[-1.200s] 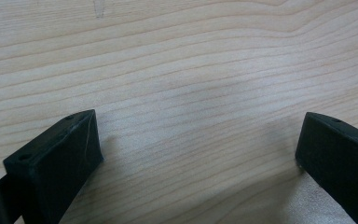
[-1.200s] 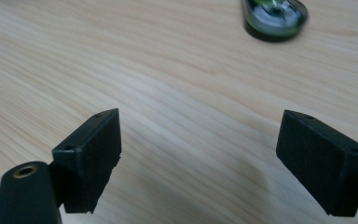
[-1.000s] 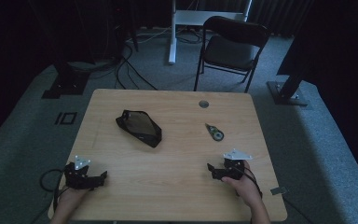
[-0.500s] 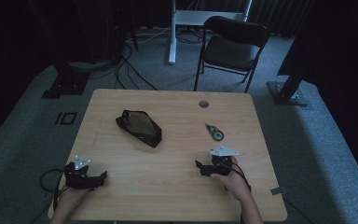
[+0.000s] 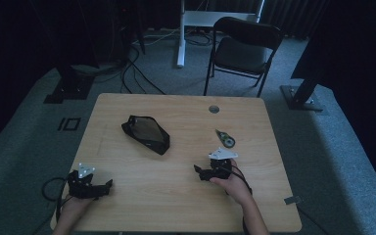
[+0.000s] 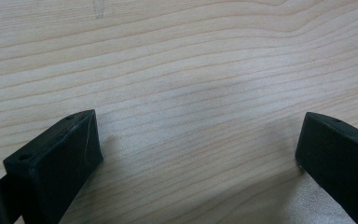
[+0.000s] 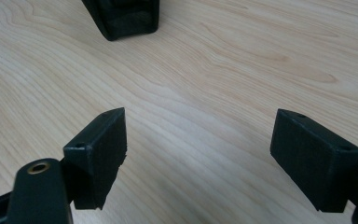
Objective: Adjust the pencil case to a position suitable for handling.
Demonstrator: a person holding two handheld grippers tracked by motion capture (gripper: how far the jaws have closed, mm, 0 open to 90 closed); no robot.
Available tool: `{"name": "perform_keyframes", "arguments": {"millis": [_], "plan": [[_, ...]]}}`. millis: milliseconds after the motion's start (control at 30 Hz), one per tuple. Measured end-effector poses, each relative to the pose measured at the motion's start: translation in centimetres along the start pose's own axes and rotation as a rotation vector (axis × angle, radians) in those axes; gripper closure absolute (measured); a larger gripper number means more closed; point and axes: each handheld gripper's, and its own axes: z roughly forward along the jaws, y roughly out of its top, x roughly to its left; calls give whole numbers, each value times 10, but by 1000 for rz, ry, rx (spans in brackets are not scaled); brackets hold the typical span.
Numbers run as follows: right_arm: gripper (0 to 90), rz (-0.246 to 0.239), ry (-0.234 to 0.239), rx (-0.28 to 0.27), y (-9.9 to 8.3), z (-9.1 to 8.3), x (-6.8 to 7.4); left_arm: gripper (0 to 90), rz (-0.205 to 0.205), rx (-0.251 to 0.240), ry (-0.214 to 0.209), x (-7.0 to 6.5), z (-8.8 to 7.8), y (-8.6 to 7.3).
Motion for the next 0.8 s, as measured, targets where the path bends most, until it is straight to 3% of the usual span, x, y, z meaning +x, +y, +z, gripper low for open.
{"name": "perform_keyframes", "arguments": {"millis": [500, 800], "plan": [[181, -31, 49, -15, 17, 27, 19, 1, 0, 0, 0, 0, 0, 0], [203, -41, 63, -59, 35, 38, 31, 1, -2, -2, 0, 0, 0, 0]]}}
